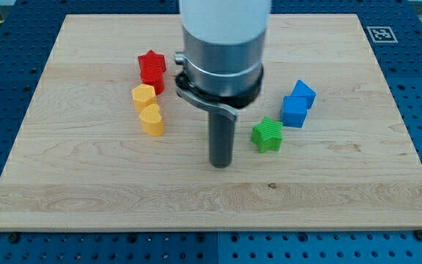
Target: Separate the blue blocks
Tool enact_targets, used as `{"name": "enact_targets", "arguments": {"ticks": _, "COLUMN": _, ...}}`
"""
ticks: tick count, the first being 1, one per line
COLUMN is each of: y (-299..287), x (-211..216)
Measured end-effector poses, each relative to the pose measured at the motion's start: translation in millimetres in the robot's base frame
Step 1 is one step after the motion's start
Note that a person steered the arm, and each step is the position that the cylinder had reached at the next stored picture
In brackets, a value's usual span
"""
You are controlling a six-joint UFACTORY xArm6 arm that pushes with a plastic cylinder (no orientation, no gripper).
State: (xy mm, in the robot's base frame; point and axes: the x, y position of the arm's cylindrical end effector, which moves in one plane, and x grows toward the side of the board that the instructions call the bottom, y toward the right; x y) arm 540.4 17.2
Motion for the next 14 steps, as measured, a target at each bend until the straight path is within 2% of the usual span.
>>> {"name": "enact_targets", "arguments": {"ticks": 2, "y": 118, "x": 2}}
{"name": "enact_targets", "arguments": {"ticks": 3, "y": 168, "x": -11}}
{"name": "enact_targets", "arguments": {"ticks": 4, "y": 187, "x": -53}}
{"name": "enact_targets", "arguments": {"ticks": 6, "y": 176, "x": -148}}
{"name": "enact_targets", "arguments": {"ticks": 7, "y": 121, "x": -172}}
{"name": "enact_targets", "arguments": {"ticks": 8, "y": 52, "x": -164}}
{"name": "enact_targets", "arguments": {"ticks": 9, "y": 36, "x": -142}}
{"name": "enact_targets", "arguments": {"ticks": 11, "y": 56, "x": -112}}
{"name": "enact_targets", "arguments": {"ticks": 14, "y": 119, "x": -116}}
